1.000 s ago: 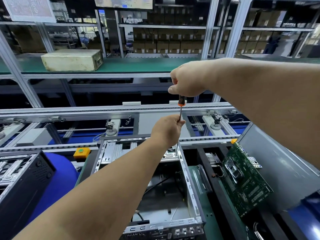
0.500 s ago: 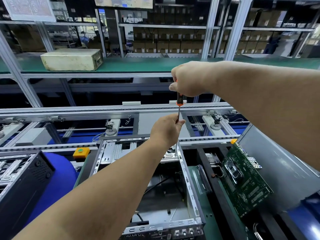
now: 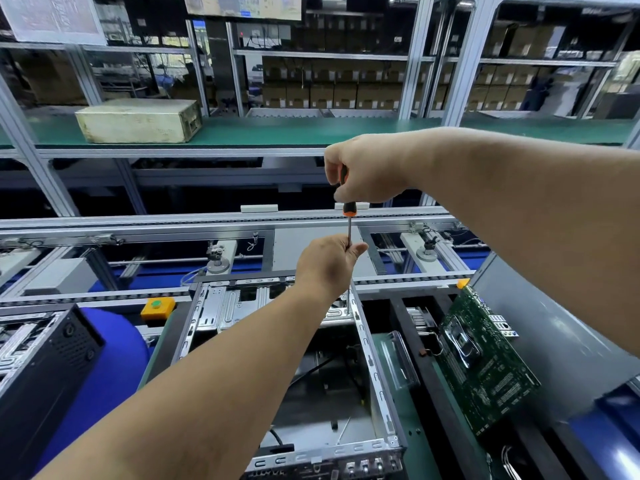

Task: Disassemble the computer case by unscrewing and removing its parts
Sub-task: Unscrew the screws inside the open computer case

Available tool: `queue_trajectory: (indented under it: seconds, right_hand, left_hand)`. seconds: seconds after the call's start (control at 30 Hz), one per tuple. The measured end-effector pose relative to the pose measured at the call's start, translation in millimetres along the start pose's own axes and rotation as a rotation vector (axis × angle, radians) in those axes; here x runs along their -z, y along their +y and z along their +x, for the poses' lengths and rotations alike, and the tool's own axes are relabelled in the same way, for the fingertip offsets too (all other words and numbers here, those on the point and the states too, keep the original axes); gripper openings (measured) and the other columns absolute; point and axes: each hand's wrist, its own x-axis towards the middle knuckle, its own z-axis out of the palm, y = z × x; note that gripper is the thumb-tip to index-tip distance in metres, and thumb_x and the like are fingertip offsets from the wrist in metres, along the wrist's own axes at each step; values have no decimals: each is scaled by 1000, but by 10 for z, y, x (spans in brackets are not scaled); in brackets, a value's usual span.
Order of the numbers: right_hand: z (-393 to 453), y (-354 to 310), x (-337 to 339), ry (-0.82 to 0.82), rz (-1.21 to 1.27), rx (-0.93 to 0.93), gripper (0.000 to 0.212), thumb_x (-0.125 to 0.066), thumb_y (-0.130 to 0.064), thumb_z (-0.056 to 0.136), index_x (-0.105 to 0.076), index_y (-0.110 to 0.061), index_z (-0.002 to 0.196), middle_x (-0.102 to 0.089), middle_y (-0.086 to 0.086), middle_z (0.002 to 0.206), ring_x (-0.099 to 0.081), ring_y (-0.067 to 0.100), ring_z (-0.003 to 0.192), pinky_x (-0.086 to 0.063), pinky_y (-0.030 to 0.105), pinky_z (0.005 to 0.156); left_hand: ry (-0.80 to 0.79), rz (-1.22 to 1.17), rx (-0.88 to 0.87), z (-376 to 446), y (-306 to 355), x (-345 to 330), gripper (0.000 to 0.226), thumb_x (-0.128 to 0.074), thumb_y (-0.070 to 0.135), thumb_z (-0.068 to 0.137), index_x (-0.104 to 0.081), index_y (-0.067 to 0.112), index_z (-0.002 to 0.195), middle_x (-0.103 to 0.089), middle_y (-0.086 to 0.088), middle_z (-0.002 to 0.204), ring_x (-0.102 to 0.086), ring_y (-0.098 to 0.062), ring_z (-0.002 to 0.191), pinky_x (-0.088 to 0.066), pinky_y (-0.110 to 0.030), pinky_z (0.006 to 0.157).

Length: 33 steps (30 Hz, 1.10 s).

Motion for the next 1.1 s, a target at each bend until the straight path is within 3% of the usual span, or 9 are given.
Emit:
queue_trajectory:
  seconds: [0.13,0.3,0.43,0.57,0.67,0.77,0.9,1.0,1.1]
  right_hand:
    - [-7,46,-146,160,-59,-38,34,-58,-56,96,-50,-28,111,-59,-5,97,-56,20,84,-40,35,62]
    - [-20,76,-249,309,-80,-91,41,-52,-64,95,-44,-25,107,-53,-4,87,-54,27,82,-36,35,57]
    - [-64,49,-294,329,-15,-87,34,-57,-52,97,-44,-22,107,-55,-2,86,-55,25,78,-37,35,56]
    - [-101,72,-249,227,66,-66,12,-55,-23,97,-47,-23,105,-59,1,90,-55,21,77,-42,36,59]
    - [-119,55,-150,122,121,-54,20,-55,-11,91,-54,-27,103,-59,-2,93,-57,21,82,-48,36,64]
    - [-115,38,-150,125,147,-60,20,-62,-20,90,-53,-28,106,-58,-3,95,-57,19,82,-49,35,65]
    - [-106,62,-264,214,102,-53,31,-64,-35,91,-44,-26,114,-58,-2,92,-56,24,82,-49,40,72]
    - [-129,76,-367,282,137,-38,38,-65,-35,93,-38,-24,119,-57,0,93,-56,28,83,-50,44,75]
    - [-162,96,-455,357,206,-24,37,-64,-28,96,-37,-23,120,-56,-1,92,-54,28,83,-48,44,73]
  left_hand:
    - [3,50,-20,16,21,1,50,-53,58,104,-61,15,79,-63,-2,68,-61,-30,71,-48,-38,62]
    - [-24,77,-27,42,30,7,53,-53,63,101,-56,18,73,-63,-2,68,-60,-29,71,-50,-40,65]
    - [-34,110,-41,44,20,4,55,-46,66,103,-52,19,75,-63,-1,72,-59,-29,75,-45,-40,62]
    - [-65,118,-133,-19,-48,-15,33,-42,44,111,-60,20,100,-71,-3,92,-62,-32,89,-44,-40,70]
    - [-32,74,-123,-57,-60,-13,31,-46,39,111,-64,17,98,-73,-6,92,-63,-33,87,-48,-40,71]
    - [-11,62,-115,-57,-41,-3,30,-50,40,110,-57,23,86,-67,-3,80,-59,-32,78,-38,-35,63]
    - [6,71,-113,-57,-28,9,33,-53,41,109,-56,22,82,-62,1,72,-57,-30,73,-37,-36,60]
    - [51,97,-88,-72,-1,-18,44,-54,42,108,-41,25,69,-51,7,61,-49,-27,65,-27,-33,51]
    - [57,63,-73,-61,-10,-53,43,-59,49,104,-50,22,73,-59,4,65,-55,-25,69,-33,-34,54]
